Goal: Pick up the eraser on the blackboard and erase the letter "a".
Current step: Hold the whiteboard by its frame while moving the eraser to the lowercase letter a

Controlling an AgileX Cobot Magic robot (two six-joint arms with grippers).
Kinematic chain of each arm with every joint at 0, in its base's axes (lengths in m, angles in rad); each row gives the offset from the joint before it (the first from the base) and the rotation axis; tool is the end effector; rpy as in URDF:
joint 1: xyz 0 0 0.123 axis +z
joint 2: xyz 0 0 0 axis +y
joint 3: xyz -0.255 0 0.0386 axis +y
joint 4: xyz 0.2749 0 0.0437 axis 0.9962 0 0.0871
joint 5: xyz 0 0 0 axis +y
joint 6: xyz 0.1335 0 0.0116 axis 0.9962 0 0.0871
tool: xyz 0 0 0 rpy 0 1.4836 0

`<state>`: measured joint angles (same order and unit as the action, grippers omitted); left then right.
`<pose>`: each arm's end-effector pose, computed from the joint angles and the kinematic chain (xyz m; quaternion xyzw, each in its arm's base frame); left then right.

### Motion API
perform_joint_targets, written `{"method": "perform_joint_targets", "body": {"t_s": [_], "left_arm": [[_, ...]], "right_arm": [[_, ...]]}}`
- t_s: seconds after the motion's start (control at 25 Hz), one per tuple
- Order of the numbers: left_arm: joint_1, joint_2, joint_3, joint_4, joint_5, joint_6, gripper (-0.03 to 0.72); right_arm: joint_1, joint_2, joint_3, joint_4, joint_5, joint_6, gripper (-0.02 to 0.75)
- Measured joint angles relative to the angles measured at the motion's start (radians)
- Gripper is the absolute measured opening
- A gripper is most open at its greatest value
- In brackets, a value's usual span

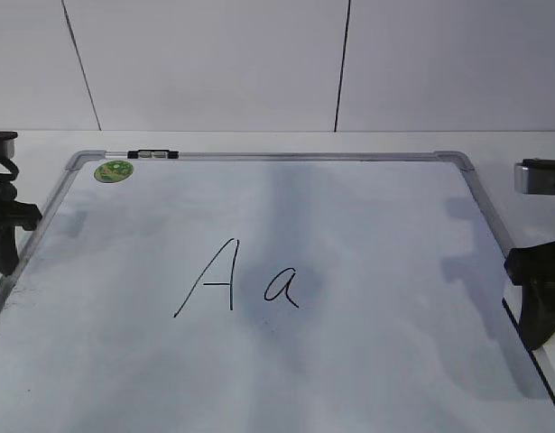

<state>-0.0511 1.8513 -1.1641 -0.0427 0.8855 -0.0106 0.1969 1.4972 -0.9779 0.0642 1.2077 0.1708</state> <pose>0.3586 -0.0228 0.0833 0.0074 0.9989 -0.0184 0.0421 0.2641 0.0609 0.1482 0.0006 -0.9990 -0.0228 0.0393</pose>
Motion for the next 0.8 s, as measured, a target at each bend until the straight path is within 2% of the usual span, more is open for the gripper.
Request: {"method": "perform_joint_targets", "body": {"t_s": [0.8], "left_arm": [[0.004, 0.050, -0.006, 0.002, -0.009, -0.004, 0.237]], "right_arm": [[0.000, 0.000, 0.000, -0.002, 0.002, -0.003, 0.567]]}}
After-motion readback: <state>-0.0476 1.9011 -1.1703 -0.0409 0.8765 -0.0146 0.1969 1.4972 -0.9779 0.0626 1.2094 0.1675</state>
